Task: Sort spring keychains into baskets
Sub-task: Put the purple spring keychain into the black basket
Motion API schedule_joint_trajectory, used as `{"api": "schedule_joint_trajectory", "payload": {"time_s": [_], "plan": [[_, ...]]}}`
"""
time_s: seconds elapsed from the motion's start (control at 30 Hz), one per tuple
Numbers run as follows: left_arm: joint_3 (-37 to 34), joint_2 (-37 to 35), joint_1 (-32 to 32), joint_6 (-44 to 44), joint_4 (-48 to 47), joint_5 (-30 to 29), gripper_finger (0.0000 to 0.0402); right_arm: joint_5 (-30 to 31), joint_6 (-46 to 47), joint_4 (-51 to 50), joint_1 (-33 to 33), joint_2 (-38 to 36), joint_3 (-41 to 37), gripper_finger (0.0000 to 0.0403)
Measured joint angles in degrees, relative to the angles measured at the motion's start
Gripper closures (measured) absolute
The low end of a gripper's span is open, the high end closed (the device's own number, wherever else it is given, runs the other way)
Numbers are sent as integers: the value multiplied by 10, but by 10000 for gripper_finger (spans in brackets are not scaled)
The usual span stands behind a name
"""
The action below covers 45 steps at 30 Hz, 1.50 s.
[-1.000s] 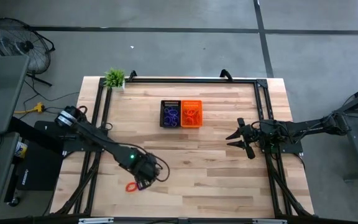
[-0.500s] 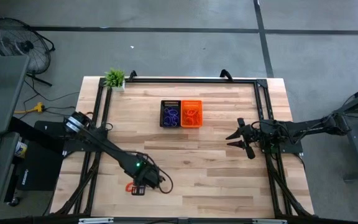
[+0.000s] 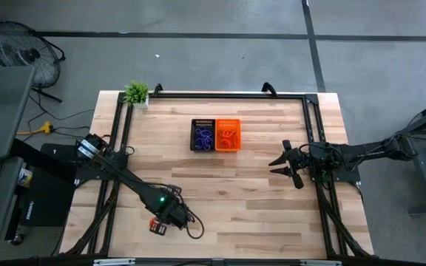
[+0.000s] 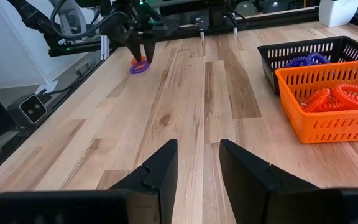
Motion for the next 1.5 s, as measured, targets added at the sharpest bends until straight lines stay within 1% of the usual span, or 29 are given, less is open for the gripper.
{"api": "schedule_joint_trajectory", "payload": {"time_s": [0.1,0.33,0.67,0.97,1.13,1.3,1.4,1.5], "plan": [[0,0,0,15,1,-17,263,0,0,0,0,0,0,289],[0,0,1,35,2,-21,263,0,0,0,0,0,0,289],[0,0,1,64,5,-13,263,0,0,0,0,0,0,289],[1,37,2,83,19,5,263,0,0,0,0,0,0,289],[0,38,0,83,27,-27,263,0,0,0,0,0,0,289],[0,38,1,97,31,-30,264,0,0,0,0,0,0,289],[0,38,1,100,32,-31,271,0,0,0,0,0,0,289],[0,38,1,100,33,-31,295,0,0,0,0,0,0,289]]}}
